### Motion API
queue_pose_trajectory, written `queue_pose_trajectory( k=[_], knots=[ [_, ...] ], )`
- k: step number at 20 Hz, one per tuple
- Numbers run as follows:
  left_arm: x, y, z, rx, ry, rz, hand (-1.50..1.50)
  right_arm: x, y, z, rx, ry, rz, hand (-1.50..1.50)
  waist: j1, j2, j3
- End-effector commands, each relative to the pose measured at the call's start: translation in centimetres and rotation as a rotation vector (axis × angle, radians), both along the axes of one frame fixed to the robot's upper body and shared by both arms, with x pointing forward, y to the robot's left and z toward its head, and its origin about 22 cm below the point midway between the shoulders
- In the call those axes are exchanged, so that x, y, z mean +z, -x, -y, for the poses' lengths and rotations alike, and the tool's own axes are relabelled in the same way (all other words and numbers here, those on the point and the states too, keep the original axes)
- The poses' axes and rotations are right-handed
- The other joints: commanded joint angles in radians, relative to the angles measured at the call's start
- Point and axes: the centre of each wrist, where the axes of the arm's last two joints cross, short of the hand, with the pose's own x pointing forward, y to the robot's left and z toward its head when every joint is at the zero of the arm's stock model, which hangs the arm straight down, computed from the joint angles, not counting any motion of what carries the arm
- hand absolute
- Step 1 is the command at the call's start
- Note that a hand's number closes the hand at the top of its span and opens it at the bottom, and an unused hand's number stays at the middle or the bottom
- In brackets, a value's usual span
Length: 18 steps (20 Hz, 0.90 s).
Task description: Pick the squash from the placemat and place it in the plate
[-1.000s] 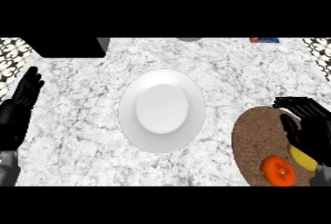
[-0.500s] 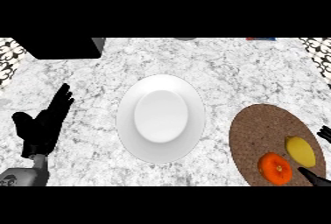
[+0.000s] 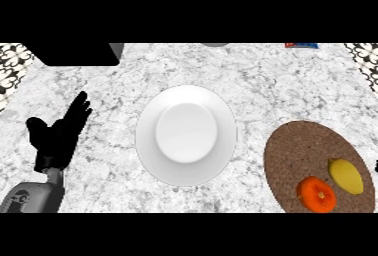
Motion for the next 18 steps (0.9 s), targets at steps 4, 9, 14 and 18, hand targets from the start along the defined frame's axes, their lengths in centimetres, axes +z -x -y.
queue_pose_trajectory(
  k=[4, 9, 14, 18],
  knots=[
    [0.2, -0.9, -0.9, 0.001, 0.014, 0.004, 0.0, 3.2, -0.1, -1.9, 0.039, 0.13, -0.101, -1.5, 0.002, -0.001, -0.001],
    [-0.6, -1.0, -0.1, -0.011, 0.004, -0.005, 0.0, 3.3, -0.7, -2.8, 0.092, 0.237, -0.248, -1.5, 0.005, 0.0, -0.001],
    [-0.3, 0.6, -0.5, -0.023, -0.004, -0.002, 0.0, 4.6, -2.8, -4.8, 0.048, 0.385, -0.287, -1.5, 0.014, -0.001, 0.0],
    [-2.1, -0.9, -0.2, -0.003, -0.003, 0.004, 0.0, 5.7, -3.4, -4.4, 0.062, 0.446, -0.342, -1.5, 0.004, 0.001, -0.001]
  ],
)
